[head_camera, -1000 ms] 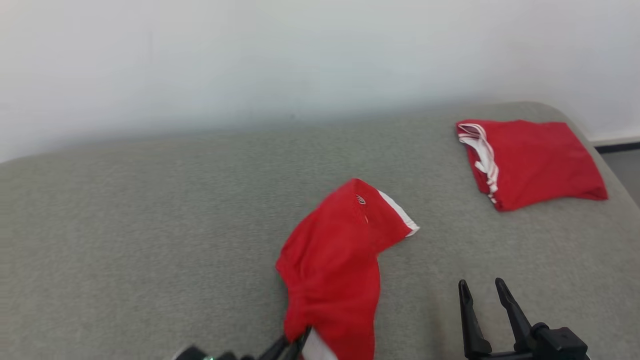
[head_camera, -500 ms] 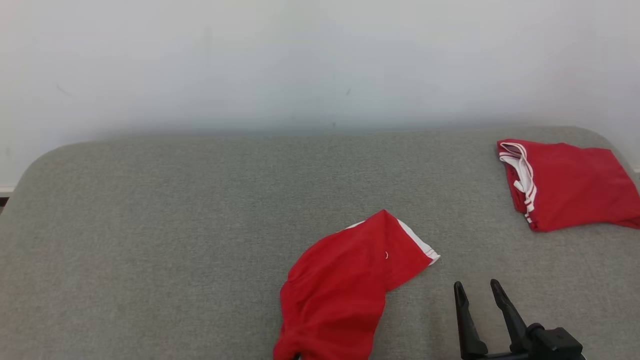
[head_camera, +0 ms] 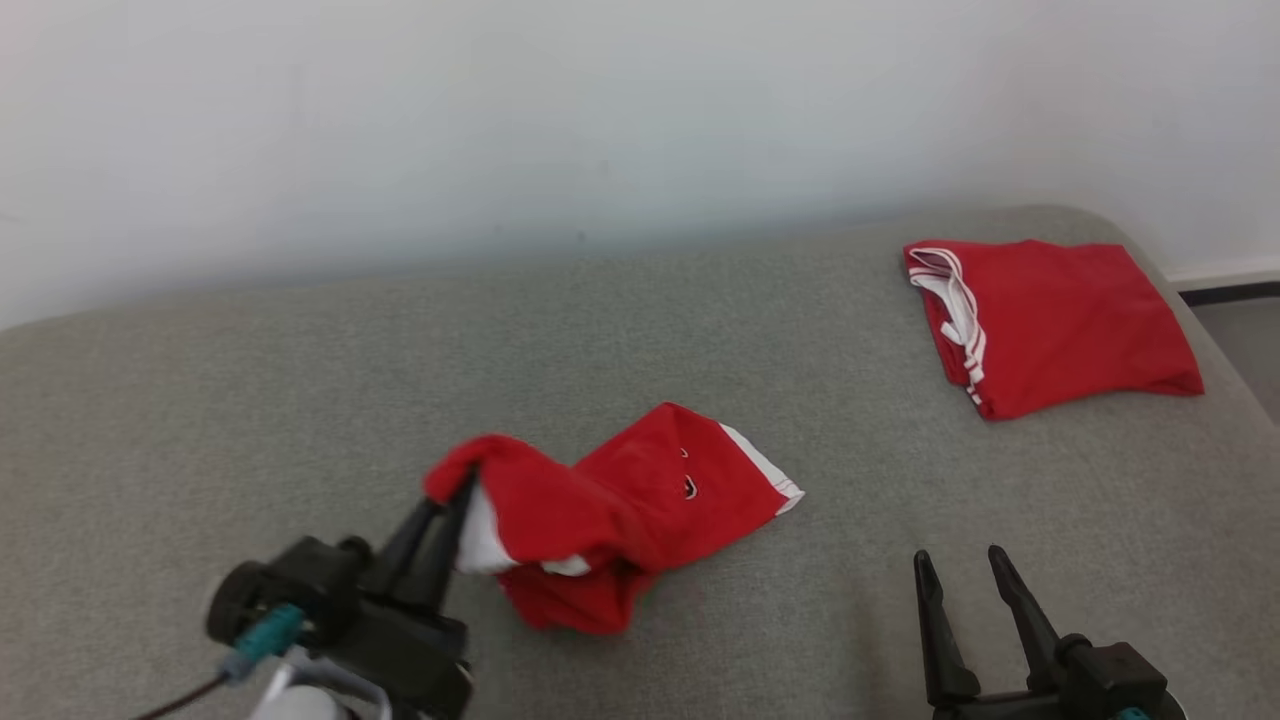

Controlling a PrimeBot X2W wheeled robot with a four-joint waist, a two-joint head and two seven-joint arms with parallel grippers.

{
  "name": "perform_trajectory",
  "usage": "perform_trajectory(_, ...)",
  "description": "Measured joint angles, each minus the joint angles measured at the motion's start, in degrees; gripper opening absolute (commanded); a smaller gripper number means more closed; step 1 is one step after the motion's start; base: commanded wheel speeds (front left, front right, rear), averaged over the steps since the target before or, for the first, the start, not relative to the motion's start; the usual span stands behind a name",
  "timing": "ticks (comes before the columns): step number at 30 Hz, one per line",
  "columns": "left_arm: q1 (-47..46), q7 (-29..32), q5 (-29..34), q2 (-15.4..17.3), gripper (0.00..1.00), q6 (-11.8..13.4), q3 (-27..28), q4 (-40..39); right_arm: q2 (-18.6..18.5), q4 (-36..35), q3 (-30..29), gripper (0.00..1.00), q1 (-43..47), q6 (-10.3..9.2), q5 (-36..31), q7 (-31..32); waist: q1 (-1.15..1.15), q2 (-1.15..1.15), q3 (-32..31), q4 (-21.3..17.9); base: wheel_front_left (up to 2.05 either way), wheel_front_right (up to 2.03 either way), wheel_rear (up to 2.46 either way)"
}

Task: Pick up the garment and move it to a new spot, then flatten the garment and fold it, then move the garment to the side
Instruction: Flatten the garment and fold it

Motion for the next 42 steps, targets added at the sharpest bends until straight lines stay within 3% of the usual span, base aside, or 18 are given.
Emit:
perform_trajectory(8,0.38,-0.15,0.89,1.57,0.00,0.55,12.10,8.61,0.01,0.01,-0.73,1.00,-1.31,0.00,-0.58,0.00,0.01,0.00,3.26,-2.33,0.00,0.00,0.00)
perform_trajectory(14,2.79,-0.15,2.78,-1.29,0.00,0.41,17.90,13.60,-0.01,0.69,-1.05,1.00,-1.51,0.00,-0.94,0.00,0.01,0.01,4.16,-2.91,0.00,0.00,0.00)
perform_trajectory(15,3.00,-0.15,2.94,-1.92,0.18,0.37,18.28,14.22,0.02,0.78,-0.97,1.00,-1.51,0.00,-1.00,0.00,0.00,0.00,3.94,-2.81,0.00,0.00,0.00)
perform_trajectory(16,3.46,-0.15,3.67,-2.82,1.00,0.02,18.68,15.48,0.00,1.00,-0.85,1.00,-1.48,0.00,-1.00,0.00,0.00,0.00,3.36,-2.50,0.00,0.00,0.00)
perform_trajectory(24,6.99,-0.15,7.08,-5.80,1.00,-0.60,20.59,13.15,-0.01,1.25,-0.74,1.00,-0.49,0.00,-0.41,0.00,0.00,0.00,0.93,-0.49,0.00,0.00,0.00)
perform_trajectory(42,23.42,-0.16,14.50,-9.69,1.00,-1.04,26.42,-4.65,0.02,0.76,-0.73,1.00,1.48,0.00,0.91,0.00,0.00,0.00,-1.46,5.21,0.00,0.00,0.00)
